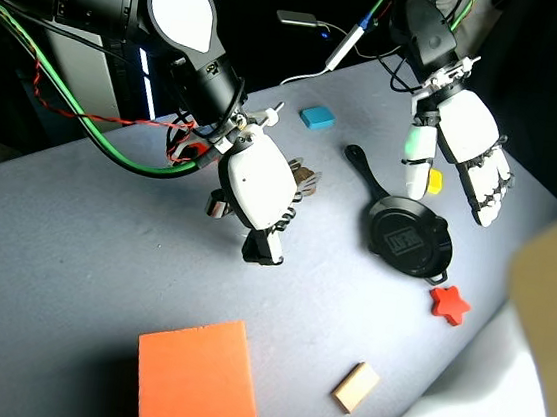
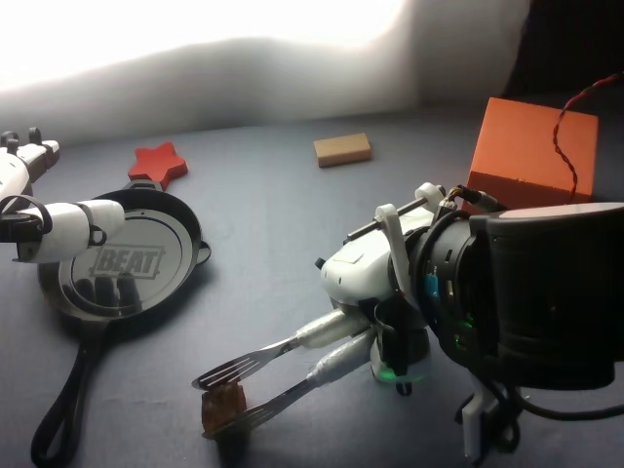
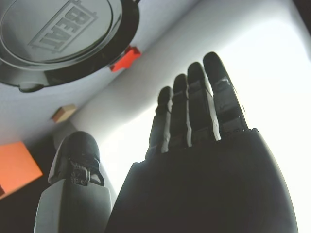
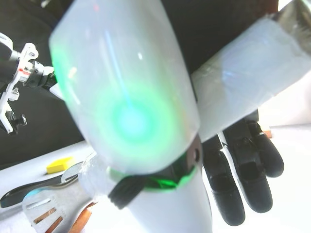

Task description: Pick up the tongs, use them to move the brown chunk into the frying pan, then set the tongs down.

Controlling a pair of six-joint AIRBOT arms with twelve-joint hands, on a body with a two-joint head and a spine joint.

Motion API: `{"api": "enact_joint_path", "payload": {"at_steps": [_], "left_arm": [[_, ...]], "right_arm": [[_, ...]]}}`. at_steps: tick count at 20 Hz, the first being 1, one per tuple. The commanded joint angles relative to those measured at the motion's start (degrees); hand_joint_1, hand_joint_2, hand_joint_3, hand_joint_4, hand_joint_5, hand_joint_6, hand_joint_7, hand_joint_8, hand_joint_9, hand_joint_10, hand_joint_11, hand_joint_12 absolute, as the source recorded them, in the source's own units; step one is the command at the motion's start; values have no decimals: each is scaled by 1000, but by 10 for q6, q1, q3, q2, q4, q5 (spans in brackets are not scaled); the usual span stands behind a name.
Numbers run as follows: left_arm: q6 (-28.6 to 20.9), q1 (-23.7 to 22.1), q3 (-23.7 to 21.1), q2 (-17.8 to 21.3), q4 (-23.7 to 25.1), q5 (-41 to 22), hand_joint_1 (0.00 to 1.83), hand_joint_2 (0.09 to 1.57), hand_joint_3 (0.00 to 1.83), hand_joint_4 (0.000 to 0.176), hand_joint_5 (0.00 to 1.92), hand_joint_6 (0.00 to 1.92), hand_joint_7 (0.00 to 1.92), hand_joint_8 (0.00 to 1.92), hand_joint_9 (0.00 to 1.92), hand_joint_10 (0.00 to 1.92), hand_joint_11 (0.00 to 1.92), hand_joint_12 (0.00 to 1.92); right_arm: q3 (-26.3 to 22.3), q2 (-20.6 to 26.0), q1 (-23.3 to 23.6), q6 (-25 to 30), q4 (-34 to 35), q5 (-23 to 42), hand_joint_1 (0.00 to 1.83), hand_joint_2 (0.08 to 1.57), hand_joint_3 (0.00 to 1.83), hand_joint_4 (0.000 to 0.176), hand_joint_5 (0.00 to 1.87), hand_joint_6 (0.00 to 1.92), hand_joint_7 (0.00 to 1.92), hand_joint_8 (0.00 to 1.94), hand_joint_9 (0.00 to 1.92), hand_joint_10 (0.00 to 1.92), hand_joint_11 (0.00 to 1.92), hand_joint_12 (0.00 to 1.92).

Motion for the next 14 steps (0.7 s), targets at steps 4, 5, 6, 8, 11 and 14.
{"api": "enact_joint_path", "payload": {"at_steps": [4,5,6,8,11,14], "left_arm": [[-1,-5,3,3,29,-45,0,1242,0,0,87,2,144,1,158,2,0,578],[-1,-5,3,3,29,-45,1,1248,3,0,98,7,146,2,157,1,0,574],[-1,-5,3,3,29,-45,1,1248,3,0,98,7,146,2,157,1,0,574],[-1,-5,3,3,28,-45,0,1238,0,0,92,1,124,0,142,2,0,556],[-1,-5,3,3,28,-45,0,1248,3,0,91,0,142,7,151,5,0,553],[-1,-4,5,3,28,-45,0,1249,1,0,97,2,146,4,154,5,0,569]], "right_arm": [[5,-5,-7,2,-40,17,1096,1224,1,0,767,1291,923,1,882,4,299,1331],[6,-6,-7,2,-41,17,1090,1231,2,0,756,1307,929,3,889,7,294,1329],[7,-6,-8,2,-41,17,1090,1231,2,0,756,1307,929,3,889,7,294,1329],[8,-6,-8,3,-41,17,1092,1224,0,0,776,1279,1005,23,954,31,332,1351],[8,-6,-8,3,-42,17,1114,1191,0,0,841,1181,1086,31,1023,56,368,1404],[8,-6,-8,3,-46,18,1123,1176,0,0,868,1141,1122,24,1057,67,380,1452]]}}
